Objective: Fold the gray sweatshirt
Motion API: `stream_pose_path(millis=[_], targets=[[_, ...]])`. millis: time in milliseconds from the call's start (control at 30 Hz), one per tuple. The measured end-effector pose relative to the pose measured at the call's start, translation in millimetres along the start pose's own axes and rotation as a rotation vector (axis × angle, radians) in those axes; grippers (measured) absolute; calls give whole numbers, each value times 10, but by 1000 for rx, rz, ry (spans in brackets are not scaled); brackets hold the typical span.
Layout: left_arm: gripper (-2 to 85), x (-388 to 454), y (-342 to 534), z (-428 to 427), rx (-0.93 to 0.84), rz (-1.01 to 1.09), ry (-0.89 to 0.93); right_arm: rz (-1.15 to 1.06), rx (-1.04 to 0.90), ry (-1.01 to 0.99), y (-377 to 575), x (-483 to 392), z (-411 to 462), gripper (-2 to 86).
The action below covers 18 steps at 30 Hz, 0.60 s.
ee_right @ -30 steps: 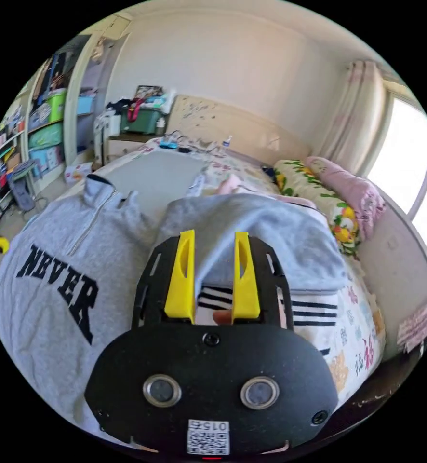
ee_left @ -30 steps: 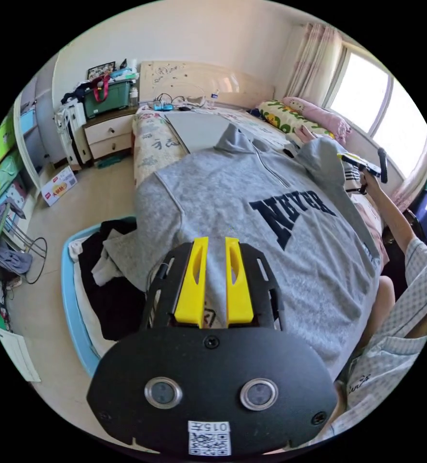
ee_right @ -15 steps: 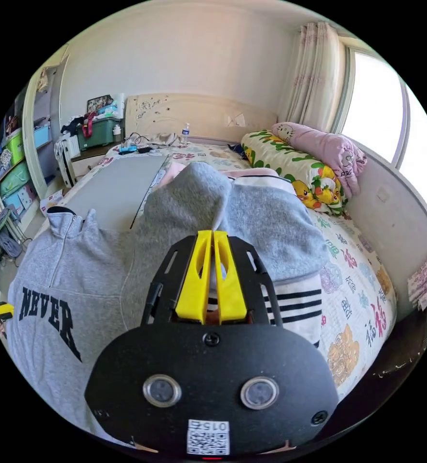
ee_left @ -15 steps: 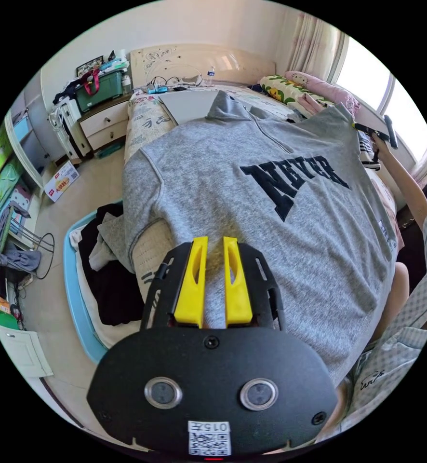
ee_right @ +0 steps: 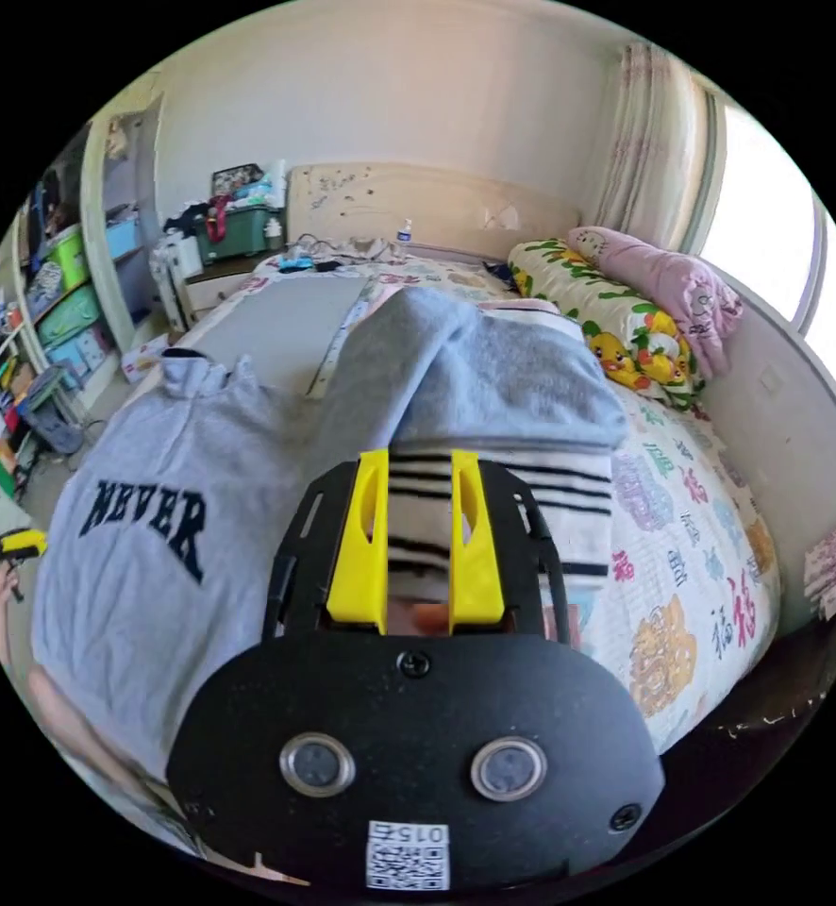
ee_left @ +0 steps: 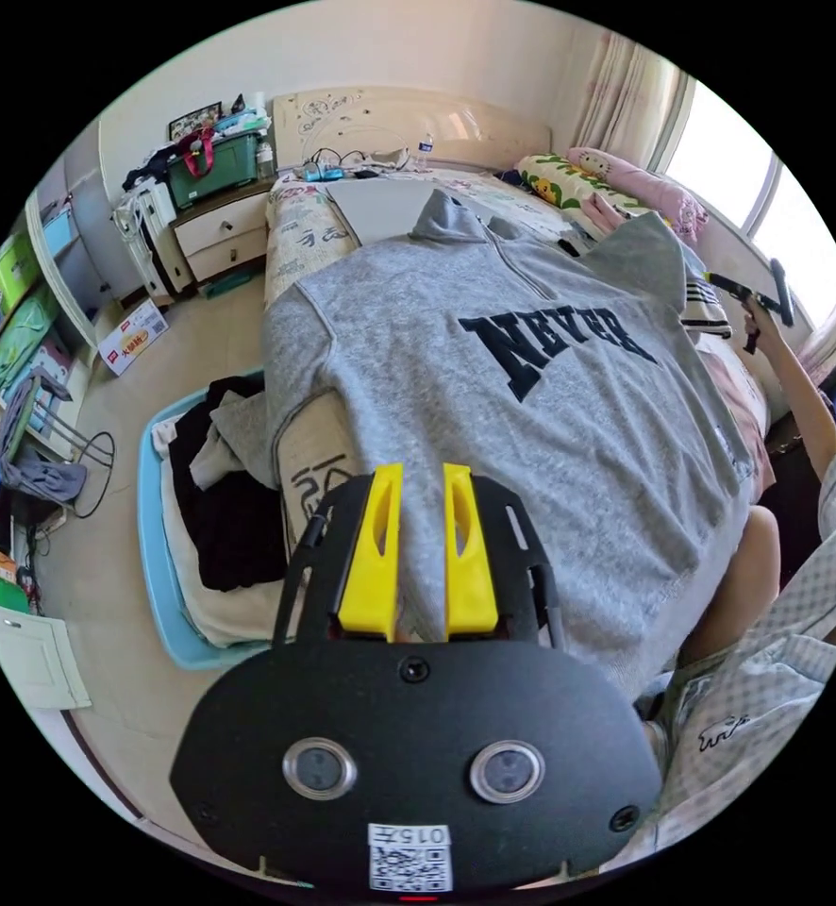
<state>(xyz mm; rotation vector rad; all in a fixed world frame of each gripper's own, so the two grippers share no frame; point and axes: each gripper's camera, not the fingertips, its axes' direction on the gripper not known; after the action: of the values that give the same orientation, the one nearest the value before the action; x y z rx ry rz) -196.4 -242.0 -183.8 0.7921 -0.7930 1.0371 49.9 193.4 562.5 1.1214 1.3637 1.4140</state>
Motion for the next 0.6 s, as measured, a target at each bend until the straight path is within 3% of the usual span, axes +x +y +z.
stream_pose_path(millis=[133,333,467,600], targets=[[86,-13,721,-631,131,-115,133,-86,-42,-275,1092,-270,-441,105],[109,26,1445,-765,132,-260,237,-12,-160,-392,1810,-638,-205,130],[115,-91,1776,-774,119,-332,177,-117,-174,-96,1749,-867,-263,116],[110,-244,2059,-635,121,-378,300,-156,-273,-110,1654,-864,-87,118]])
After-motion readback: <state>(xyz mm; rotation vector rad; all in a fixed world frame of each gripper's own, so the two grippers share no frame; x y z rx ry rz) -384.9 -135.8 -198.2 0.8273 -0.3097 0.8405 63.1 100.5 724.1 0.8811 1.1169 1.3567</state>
